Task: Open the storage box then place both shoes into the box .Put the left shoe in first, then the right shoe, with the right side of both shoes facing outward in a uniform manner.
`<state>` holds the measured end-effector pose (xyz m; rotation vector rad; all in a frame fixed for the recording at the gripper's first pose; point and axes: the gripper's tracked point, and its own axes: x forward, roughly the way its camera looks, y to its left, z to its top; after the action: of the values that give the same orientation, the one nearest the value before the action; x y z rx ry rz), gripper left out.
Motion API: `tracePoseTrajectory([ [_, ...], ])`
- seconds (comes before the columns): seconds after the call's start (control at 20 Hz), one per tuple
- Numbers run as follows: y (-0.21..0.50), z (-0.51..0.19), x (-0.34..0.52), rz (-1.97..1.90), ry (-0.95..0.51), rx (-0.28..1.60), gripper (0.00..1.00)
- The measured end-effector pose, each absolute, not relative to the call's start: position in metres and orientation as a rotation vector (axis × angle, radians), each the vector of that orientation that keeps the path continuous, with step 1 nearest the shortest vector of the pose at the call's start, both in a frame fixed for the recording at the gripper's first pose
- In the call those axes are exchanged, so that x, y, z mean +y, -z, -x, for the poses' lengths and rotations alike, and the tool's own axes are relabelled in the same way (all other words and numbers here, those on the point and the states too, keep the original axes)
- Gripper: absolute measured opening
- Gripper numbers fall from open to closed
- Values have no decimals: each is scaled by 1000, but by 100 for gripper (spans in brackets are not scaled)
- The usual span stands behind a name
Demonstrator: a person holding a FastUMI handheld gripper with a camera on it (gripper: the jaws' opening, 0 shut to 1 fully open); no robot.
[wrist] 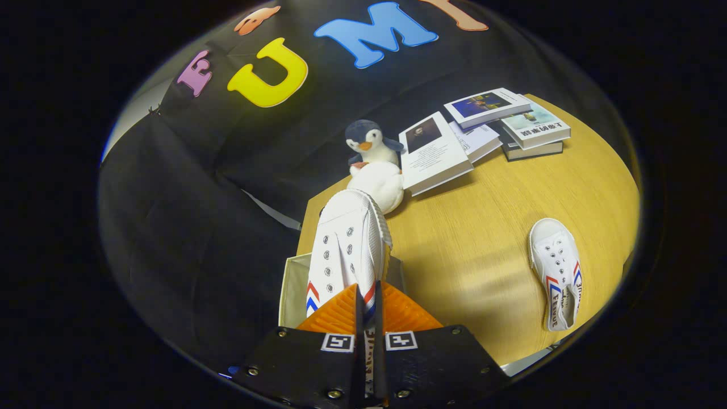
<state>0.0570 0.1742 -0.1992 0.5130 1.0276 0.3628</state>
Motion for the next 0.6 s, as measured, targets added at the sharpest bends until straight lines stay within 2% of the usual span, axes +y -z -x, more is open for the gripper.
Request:
tracePoseTrajectory([
  [0.6,235,-30,274,-449,-440,1118,6],
])
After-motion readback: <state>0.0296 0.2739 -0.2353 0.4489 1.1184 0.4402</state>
